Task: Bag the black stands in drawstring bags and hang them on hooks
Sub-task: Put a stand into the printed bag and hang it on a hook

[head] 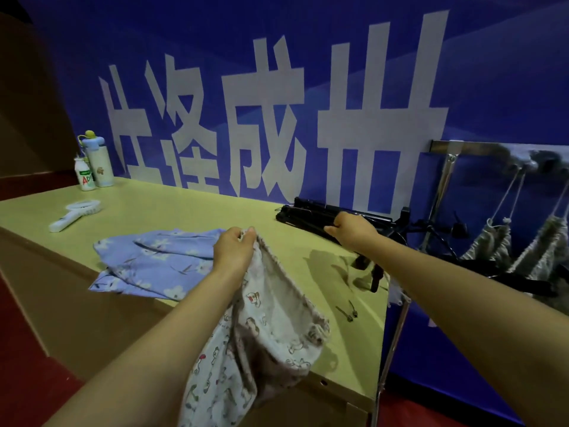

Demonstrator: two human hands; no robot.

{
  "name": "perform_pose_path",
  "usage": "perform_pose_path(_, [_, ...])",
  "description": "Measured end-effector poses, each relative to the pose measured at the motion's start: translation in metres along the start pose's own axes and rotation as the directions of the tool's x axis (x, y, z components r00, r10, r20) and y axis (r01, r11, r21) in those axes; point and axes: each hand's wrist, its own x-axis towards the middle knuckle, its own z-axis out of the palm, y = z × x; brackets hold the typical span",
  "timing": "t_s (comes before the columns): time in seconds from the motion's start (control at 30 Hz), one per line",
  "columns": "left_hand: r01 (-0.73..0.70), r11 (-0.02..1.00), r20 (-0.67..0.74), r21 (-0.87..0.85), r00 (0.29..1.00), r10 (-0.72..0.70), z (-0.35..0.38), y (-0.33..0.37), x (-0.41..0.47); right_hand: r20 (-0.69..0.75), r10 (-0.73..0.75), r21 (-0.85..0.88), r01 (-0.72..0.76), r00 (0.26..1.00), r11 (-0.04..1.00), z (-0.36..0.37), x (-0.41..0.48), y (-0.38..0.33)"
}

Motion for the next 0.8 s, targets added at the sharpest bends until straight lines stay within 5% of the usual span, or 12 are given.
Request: perform_pose_path(0.8, [0.154,0.988,0.119,-0.029,0.981,-0.150,0.012,-0.031,0.031,0.053,0.152,-0.396,-0.119,0.987,0.911,0.035,0.064,0.042])
